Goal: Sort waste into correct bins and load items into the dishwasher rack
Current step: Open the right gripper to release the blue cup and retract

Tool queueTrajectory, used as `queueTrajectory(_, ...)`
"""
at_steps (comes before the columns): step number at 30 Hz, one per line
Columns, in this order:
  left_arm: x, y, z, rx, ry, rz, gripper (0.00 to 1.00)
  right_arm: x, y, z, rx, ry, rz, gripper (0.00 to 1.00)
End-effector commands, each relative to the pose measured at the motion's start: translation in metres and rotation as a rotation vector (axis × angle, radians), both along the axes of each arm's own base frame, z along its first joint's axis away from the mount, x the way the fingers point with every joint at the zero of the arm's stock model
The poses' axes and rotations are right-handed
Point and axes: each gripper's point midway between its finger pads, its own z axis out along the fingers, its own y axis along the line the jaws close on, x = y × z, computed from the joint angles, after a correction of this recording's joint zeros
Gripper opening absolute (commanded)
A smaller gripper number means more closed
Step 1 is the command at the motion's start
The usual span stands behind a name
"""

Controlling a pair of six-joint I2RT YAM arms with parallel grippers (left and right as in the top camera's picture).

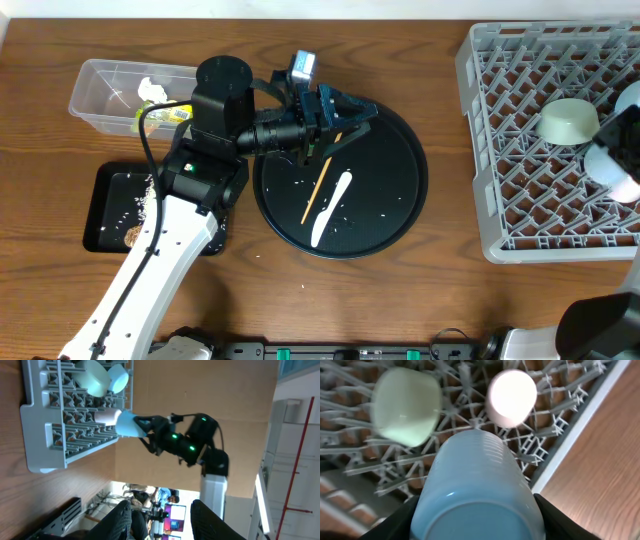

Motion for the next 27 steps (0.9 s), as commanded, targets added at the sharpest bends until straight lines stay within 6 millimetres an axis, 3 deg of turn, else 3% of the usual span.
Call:
queueTrajectory(1,-0.003,0.0,0.004,-0.006,-0.026,-0.031,0.41,-0.014,-0.01,-0.021,0.006,0.031,-0.083,0.56)
queueTrajectory(6,-0.004,-0.001,0.004,-0.005,-0.035,-0.036,0.41,-0.014,-0.008,-0.049,0.033,0.041,-0.08,0.58)
queueTrajectory(9,-0.004,0.0,0.003,0.0,-0.039,-0.038,0.41,-0.014,-0.007,-0.054,0.039,0.04,-0.078,0.61)
queueTrajectory(12,-0.004,0.0,0.0,0.007,-0.027,-0.037,0.41,-0.012,-0.006,-0.054,0.044,0.033,-0.075,0.71)
queueTrajectory(16,-0.004,0.0,0.0,0.008,-0.034,-0.038,0.41,-0.009,-0.004,-0.054,0.056,0.019,-0.068,0.95)
queueTrajectory(19,-0.004,0.0,0.0,0.008,-0.034,-0.039,0.41,-0.005,0.0,-0.055,0.082,0.005,-0.048,0.99)
queueTrajectory(23,-0.004,0.0,0.0,0.01,-0.046,-0.04,0.41,0.002,0.011,-0.045,0.118,-0.025,0.012,0.99)
queueTrajectory(27,-0.005,0.0,-0.002,0.024,-0.09,-0.047,0.42,0.02,0.036,-0.014,0.172,-0.115,0.173,0.99)
